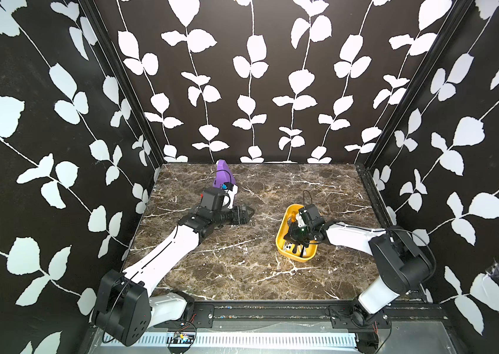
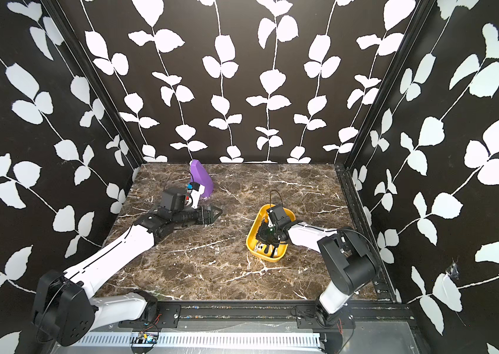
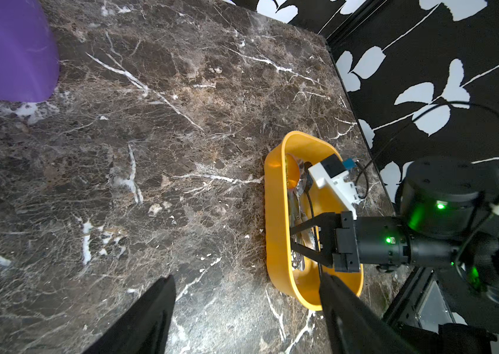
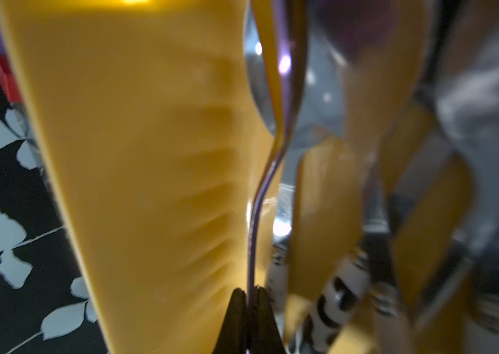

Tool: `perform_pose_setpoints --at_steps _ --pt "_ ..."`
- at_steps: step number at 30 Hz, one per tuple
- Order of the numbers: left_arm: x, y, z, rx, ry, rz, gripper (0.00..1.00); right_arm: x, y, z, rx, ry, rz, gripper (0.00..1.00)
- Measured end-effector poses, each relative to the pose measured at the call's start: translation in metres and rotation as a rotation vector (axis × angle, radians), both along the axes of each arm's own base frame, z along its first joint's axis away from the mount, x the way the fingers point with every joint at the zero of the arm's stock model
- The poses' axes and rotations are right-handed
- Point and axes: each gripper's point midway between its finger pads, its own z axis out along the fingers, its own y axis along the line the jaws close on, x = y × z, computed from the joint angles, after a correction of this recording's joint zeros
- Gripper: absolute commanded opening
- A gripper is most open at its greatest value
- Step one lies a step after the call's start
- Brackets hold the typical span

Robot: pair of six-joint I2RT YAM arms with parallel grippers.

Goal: Put the spoon into the storage box
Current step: Place the spoon in the storage box.

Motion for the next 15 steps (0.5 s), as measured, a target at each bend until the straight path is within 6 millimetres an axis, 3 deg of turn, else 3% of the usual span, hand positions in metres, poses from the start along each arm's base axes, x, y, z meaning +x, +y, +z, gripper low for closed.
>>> perform_pose_setpoints --at_steps 3,7,15 --pt "0.0000 0.0000 0.0000 0.000 0.000 0.000 0.79 0.0000 0.0002 -0.0031 -0.003 0.008 0.001 0.02" --pt "0.0000 0.0000 0.0000 0.000 0.000 0.000 0.79 -0.0013 0.0004 -0.0095 -0.010 0.025 0.006 0.14" --pt "-0.0005 0.0005 -0.0011 0.004 0.003 0.001 0.79 0.0032 0.0008 -0.0041 -0.023 0.017 0.021 0.26"
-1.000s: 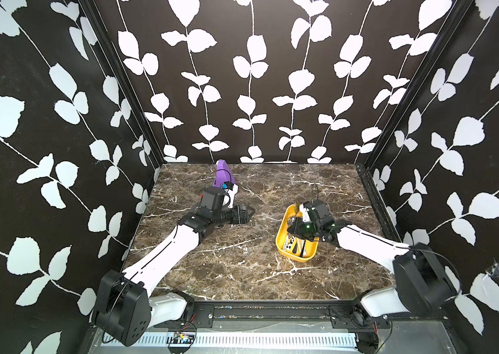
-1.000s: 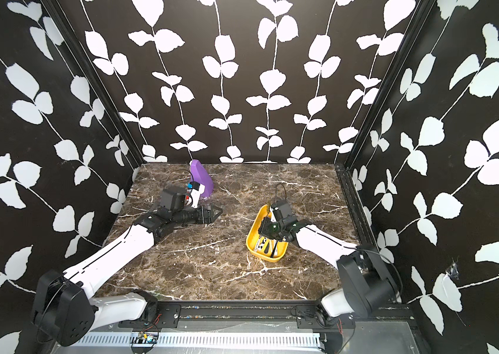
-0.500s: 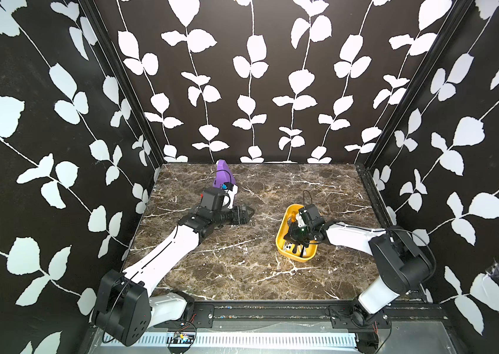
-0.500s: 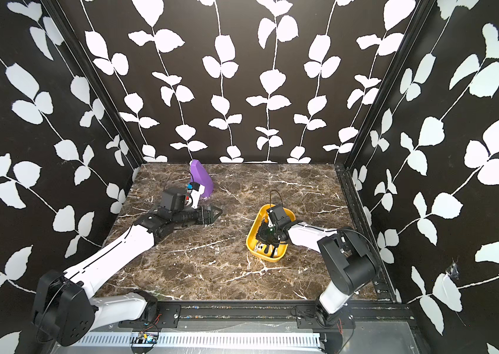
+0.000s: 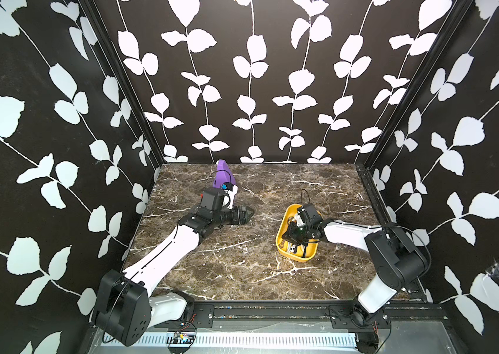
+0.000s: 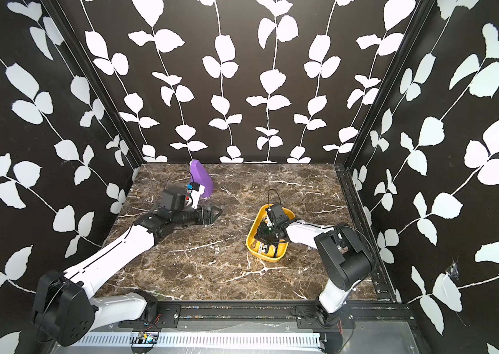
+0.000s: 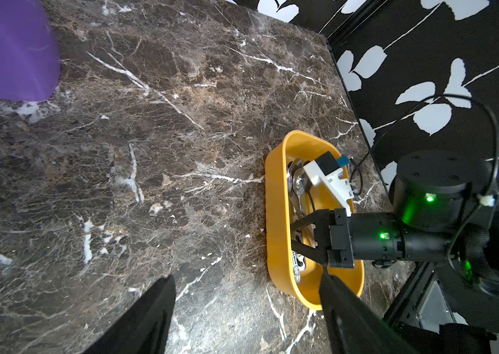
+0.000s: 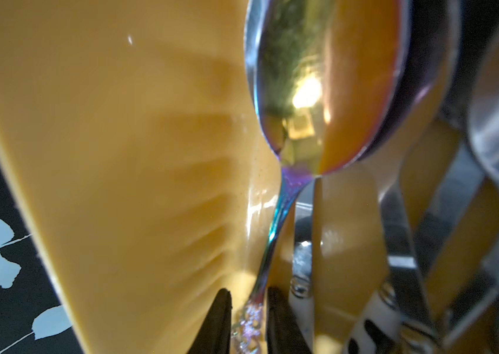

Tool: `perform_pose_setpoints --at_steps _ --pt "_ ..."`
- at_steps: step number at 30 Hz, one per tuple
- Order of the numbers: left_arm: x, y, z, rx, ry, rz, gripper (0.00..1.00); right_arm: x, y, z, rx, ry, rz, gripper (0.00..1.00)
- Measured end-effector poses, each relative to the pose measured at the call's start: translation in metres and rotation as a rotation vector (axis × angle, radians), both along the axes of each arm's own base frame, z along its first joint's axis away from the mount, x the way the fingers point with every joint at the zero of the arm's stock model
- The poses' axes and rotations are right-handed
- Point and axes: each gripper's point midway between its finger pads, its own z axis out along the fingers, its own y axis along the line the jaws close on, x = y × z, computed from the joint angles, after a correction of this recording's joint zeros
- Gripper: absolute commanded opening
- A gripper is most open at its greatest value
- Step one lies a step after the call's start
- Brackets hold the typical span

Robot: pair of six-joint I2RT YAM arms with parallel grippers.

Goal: Put the spoon into the storage box
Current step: Place the spoon in the storage box, then reset both arms

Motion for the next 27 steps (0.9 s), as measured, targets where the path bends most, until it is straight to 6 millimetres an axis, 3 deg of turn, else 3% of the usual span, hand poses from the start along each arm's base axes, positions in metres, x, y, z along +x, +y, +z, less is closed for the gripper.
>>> perform_pose_setpoints --at_steps 8,15,21,22,25,27 --pt "-0.001 0.005 -0.006 0.041 0.001 0.007 0.79 -0.002 -0.017 0.008 -0.077 -0.010 0.019 0.31" --pt "0.003 0.035 -0.009 0.159 -0.032 0.096 0.80 0.001 -0.047 0.053 -0.156 -0.134 0.029 0.38" --pt "0.009 0.090 0.036 0.302 -0.257 0.283 0.80 0.036 -0.097 0.107 -0.303 -0.368 -0.030 0.53" --pt "0.011 0.102 0.044 0.335 -0.301 0.327 0.80 0.042 -0.108 0.119 -0.343 -0.429 -0.042 0.59" --pt "0.016 0.138 0.059 0.446 -0.444 0.470 0.81 0.061 -0.135 0.156 -0.469 -0.652 -0.094 0.88" --pt "0.017 0.161 0.051 0.549 -0.503 0.544 0.83 0.066 -0.153 0.174 -0.567 -0.788 -0.138 0.90"
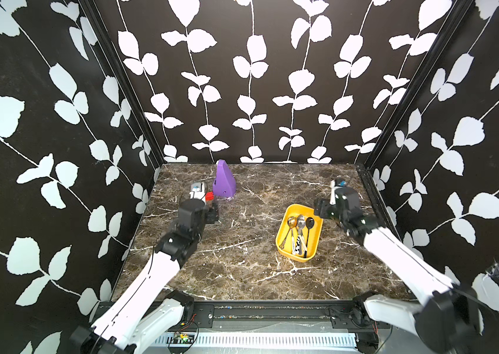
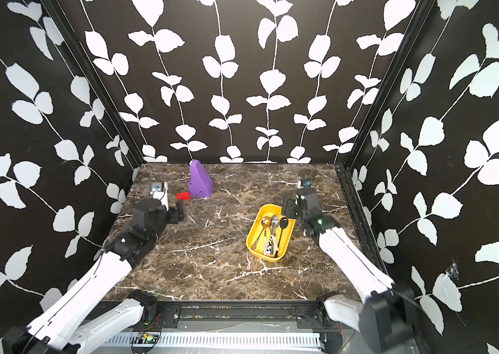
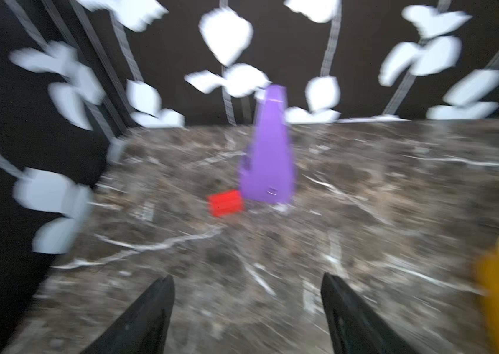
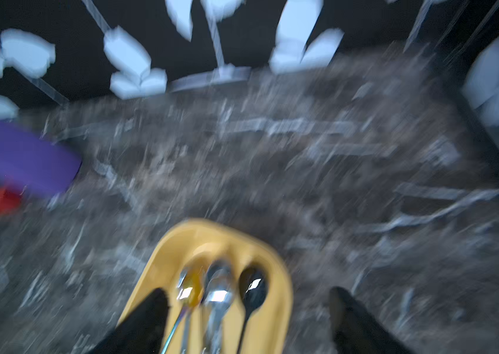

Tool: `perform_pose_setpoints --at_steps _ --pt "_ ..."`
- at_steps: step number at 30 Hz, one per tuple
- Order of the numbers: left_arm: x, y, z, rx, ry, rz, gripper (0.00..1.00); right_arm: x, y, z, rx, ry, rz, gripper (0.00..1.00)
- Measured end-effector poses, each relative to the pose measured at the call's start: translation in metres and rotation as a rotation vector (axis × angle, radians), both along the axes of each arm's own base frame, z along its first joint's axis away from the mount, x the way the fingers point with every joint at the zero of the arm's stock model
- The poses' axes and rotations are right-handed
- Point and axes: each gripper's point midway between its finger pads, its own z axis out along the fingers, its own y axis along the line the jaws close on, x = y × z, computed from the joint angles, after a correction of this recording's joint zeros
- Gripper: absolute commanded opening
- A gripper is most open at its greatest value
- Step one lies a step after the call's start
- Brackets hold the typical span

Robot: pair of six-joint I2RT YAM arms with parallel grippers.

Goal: Put the spoon into the storage box
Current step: Reset both arms

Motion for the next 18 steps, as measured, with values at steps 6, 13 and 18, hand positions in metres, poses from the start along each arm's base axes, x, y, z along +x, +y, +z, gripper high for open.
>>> perform_pose_setpoints --at_steps 6,13,18 --pt "0.001 0.050 -0.056 0.227 0.044 0.185 0.85 -0.010 -0.059 -0.018 -0.276 -0.090 -0.178 0.94" --pt "0.019 0.062 -0.100 0.275 0.073 0.200 0.85 -0.030 -0.106 -0.074 -0.415 -0.029 -0.307 0.94" --pt "0.041 0.073 -0.129 0.270 0.083 0.200 0.85 -0.027 -0.139 -0.097 -0.400 -0.047 -0.425 0.89"
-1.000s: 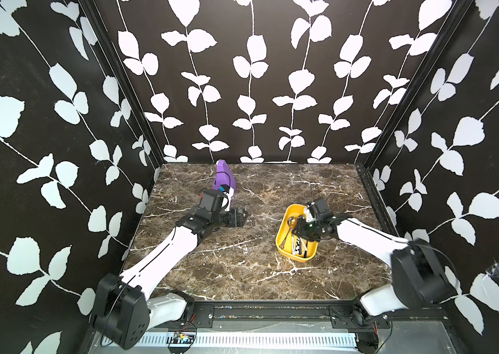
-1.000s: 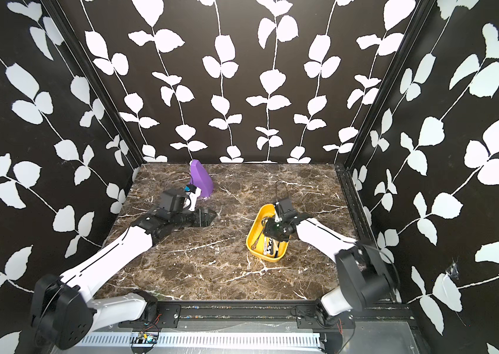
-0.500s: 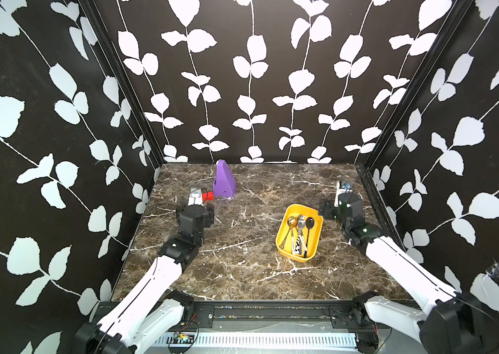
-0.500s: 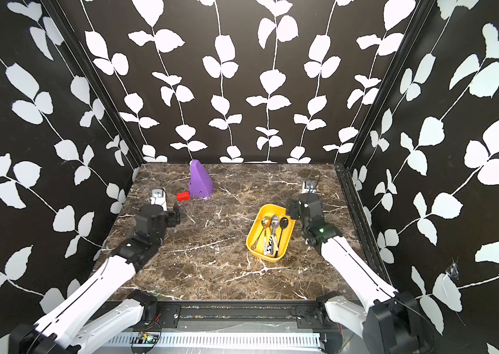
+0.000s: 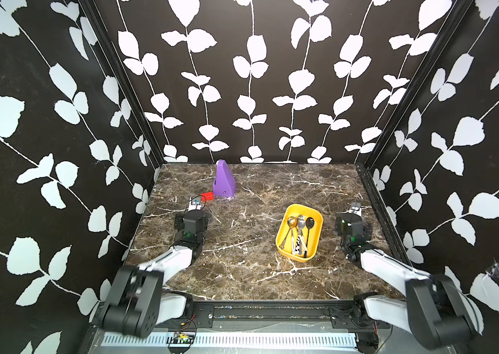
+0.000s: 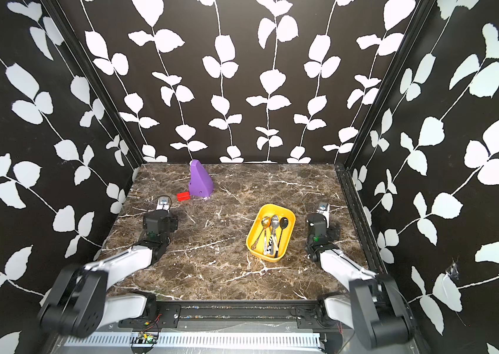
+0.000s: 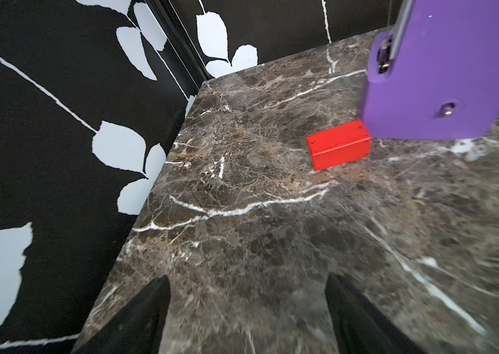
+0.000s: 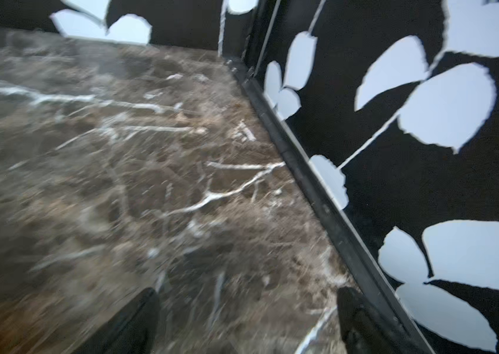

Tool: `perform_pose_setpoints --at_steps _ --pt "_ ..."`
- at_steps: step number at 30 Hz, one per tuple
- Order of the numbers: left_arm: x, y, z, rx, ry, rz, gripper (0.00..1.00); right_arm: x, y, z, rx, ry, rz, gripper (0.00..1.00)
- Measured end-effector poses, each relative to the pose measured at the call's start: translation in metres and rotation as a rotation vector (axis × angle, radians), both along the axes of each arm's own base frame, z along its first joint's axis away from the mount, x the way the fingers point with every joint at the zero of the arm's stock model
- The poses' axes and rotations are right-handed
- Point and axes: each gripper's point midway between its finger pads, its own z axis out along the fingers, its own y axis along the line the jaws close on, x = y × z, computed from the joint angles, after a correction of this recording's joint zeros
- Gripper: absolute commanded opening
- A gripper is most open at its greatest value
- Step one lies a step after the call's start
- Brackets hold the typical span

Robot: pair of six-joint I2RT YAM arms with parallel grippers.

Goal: Put the spoon into the storage box
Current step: Reset both arms

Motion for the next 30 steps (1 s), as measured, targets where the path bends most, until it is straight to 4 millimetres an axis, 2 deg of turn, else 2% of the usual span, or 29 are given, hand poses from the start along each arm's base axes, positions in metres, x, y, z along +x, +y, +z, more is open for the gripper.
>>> perform_pose_setpoints --at_steps 3,5,9,10,13,14,18,24,30 --pt "0.008 -0.002 -0.011 -0.021 -0.022 -0.032 0.85 -0.001 -0.013 -0.009 0.013 -0.040 -0.021 0.87" --pt "0.012 -0.005 -0.018 -0.036 -0.034 -0.063 0.86 0.002 -0.019 -0.008 0.026 -0.080 -0.027 0.87" --pt "0.018 -0.011 -0.032 -0.071 -0.050 -0.123 0.86 0.010 -0.028 -0.005 0.059 -0.162 -0.034 0.99" --pt "0.019 -0.012 -0.035 -0.078 -0.048 -0.132 0.86 0.013 -0.028 -0.006 0.060 -0.168 -0.027 0.99" --pt "0.024 -0.012 -0.039 -0.102 -0.045 -0.160 0.87 0.020 -0.019 -0.015 0.079 -0.147 0.037 0.99" --pt "0.026 -0.012 -0.038 -0.109 -0.046 -0.167 0.97 0.024 -0.015 -0.017 0.081 -0.153 0.062 0.99" --pt "0.035 -0.013 -0.029 -0.139 -0.069 -0.188 0.98 0.030 -0.003 -0.037 0.091 -0.090 0.134 0.99" --pt "0.038 -0.013 -0.028 -0.165 -0.069 -0.203 0.98 0.049 0.005 -0.022 0.089 -0.108 0.182 0.99" --pt "0.037 -0.016 -0.032 -0.171 -0.054 -0.213 0.98 0.049 0.008 -0.024 0.090 -0.096 0.196 0.99"
